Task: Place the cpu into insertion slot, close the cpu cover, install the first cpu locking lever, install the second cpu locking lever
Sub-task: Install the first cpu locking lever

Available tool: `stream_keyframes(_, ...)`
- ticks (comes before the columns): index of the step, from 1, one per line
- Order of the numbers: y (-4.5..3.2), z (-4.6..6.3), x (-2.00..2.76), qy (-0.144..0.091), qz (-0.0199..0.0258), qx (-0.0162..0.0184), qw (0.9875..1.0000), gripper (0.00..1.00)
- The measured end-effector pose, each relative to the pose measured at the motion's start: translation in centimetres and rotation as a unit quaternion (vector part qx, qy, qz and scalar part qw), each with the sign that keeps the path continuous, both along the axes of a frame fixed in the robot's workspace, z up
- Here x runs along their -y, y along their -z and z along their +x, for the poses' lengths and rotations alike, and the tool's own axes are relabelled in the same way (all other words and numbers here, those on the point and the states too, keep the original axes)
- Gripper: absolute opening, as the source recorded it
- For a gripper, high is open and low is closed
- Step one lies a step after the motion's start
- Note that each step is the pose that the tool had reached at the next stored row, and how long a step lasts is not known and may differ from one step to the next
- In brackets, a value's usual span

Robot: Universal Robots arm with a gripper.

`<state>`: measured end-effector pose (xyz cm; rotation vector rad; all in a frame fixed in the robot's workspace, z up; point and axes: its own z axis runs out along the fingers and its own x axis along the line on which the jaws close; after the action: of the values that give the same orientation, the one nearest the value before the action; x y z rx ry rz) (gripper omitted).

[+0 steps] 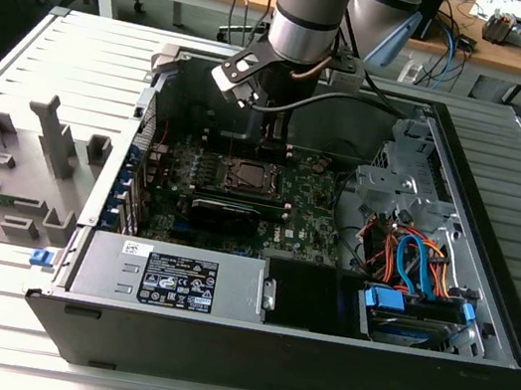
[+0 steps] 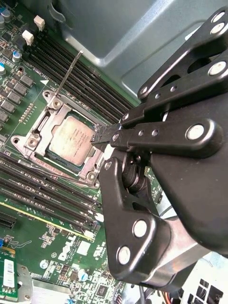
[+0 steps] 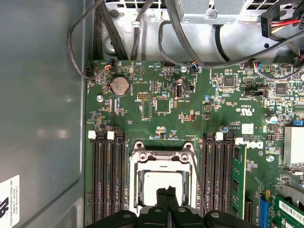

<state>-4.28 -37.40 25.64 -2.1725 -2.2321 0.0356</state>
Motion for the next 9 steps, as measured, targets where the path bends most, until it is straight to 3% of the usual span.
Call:
stream_keyframes(1, 0.00, 0.00, 0.00, -0.030, 0.0000, 0.0000, 0.9996, 0.11)
stream_keyframes(9, 0.00, 0.00, 0.00, -0.050, 0.0000, 0.0000, 0.9987, 0.11)
